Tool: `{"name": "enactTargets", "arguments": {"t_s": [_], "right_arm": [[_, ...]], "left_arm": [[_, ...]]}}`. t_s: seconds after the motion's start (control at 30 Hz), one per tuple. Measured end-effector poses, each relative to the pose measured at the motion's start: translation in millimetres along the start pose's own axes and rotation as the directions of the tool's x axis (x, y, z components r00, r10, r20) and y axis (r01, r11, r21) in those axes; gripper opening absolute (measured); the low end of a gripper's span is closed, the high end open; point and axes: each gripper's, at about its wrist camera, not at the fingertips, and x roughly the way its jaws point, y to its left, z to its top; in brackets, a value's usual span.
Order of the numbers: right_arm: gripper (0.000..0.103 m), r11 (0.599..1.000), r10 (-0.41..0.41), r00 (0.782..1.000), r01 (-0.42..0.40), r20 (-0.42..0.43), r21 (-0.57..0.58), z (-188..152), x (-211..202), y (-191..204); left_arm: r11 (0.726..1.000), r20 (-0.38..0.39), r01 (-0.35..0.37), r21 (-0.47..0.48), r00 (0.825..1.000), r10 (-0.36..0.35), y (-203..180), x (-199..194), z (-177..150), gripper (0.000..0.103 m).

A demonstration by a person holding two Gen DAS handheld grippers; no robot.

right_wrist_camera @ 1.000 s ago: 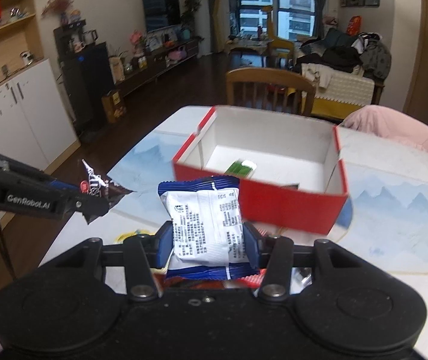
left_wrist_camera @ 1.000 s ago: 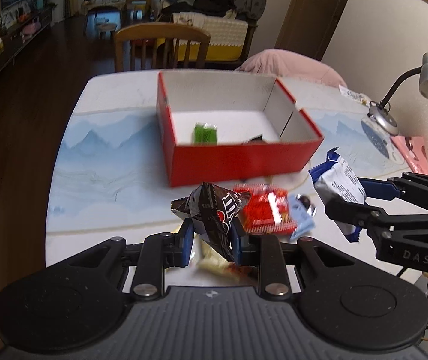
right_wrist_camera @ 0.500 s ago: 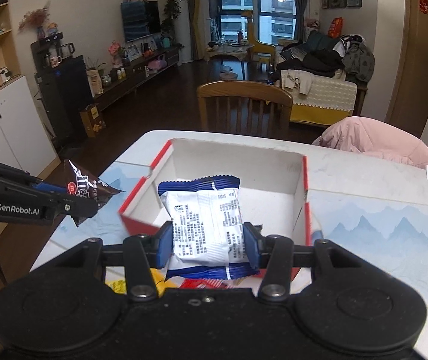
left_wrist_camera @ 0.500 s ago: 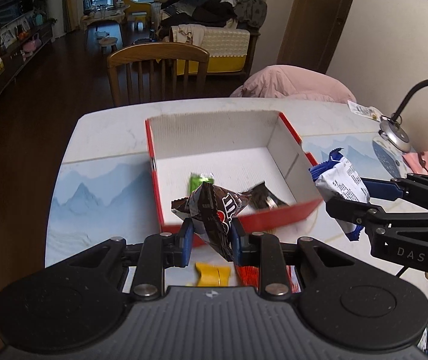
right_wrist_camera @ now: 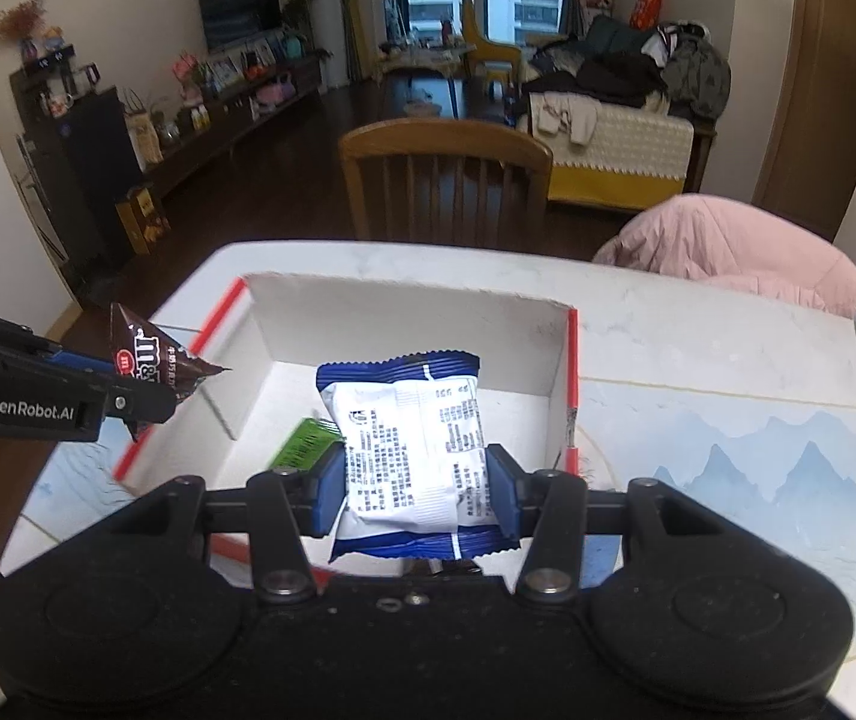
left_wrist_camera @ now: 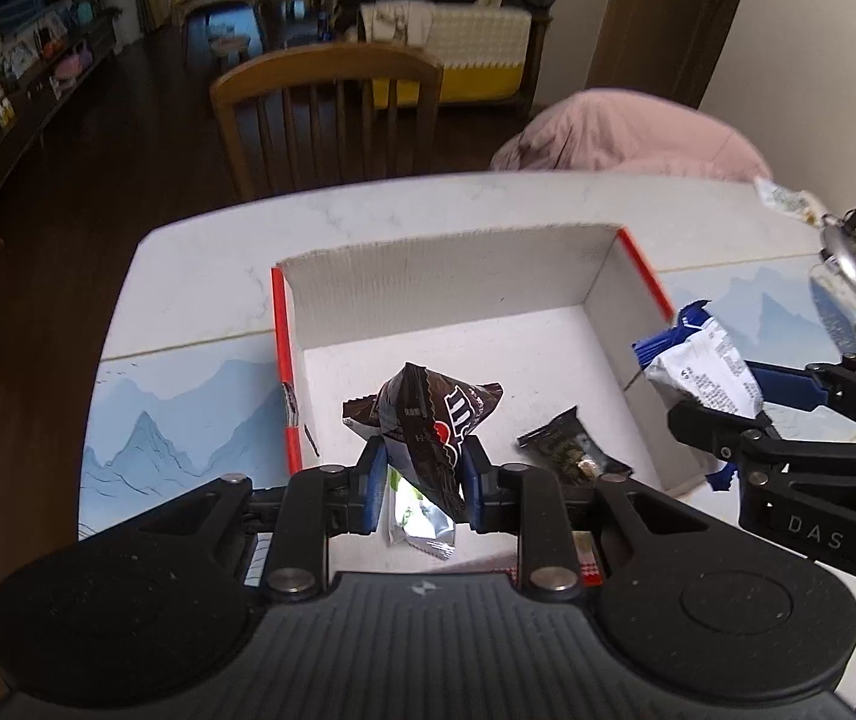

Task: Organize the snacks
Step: 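Lift both packets and carry them over the red box, then open both grippers to release the packets into the box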

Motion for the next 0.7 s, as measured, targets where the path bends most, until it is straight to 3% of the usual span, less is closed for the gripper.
{"name": "enactTargets", "arguments": {"t_s": [0.47, 0.7], "right_arm": [[0.048, 1.0, 0.015, 0.981, -0.01, -0.195, 0.024, 0, 79, -21], [0.048, 0.998, 0.0, 0.972, -0.016, -0.234, -0.065, -8, 93, -8]], "left_arm": [[0.997, -0.187, -0.072, 0.034, 0.979, 0.077, -7, 92, 17, 0.025], [0.996, -0.243, -0.064, 0.065, 0.967, 0.078, -18, 117, 14, 0.025]]}}
